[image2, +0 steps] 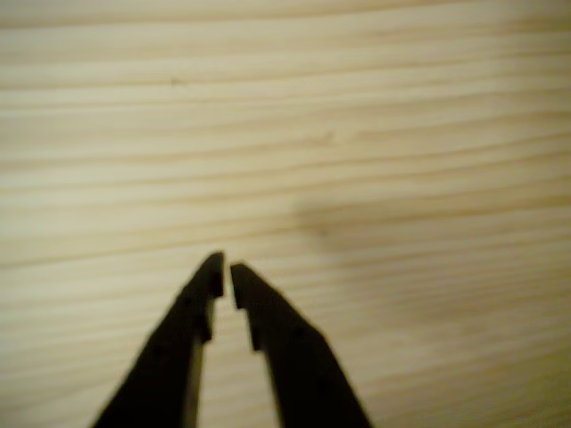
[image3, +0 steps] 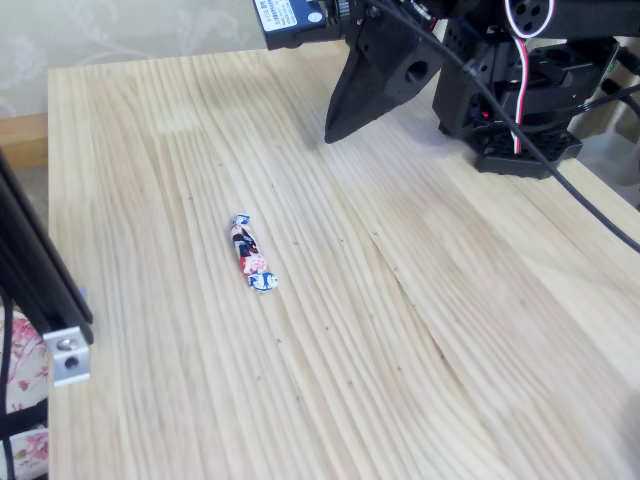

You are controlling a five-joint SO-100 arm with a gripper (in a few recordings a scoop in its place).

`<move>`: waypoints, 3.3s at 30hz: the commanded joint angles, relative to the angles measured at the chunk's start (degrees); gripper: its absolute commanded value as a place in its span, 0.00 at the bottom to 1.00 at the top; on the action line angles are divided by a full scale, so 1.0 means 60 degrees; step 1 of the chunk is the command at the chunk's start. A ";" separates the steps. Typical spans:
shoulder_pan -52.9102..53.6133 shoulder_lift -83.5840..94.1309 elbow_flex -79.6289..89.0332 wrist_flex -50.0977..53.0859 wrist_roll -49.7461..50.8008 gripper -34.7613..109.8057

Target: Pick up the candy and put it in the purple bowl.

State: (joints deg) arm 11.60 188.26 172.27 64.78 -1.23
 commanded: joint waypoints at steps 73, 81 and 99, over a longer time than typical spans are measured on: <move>-0.1274 -1.0972 -0.8774 -0.4805 -0.4937 0.23; -0.1260 -1.1851 -0.8657 -0.5376 -0.7646 0.24; -0.2344 -1.3696 -1.0840 -0.0967 -1.1587 0.25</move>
State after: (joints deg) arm -1.14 106.52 115.14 56.34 -68.38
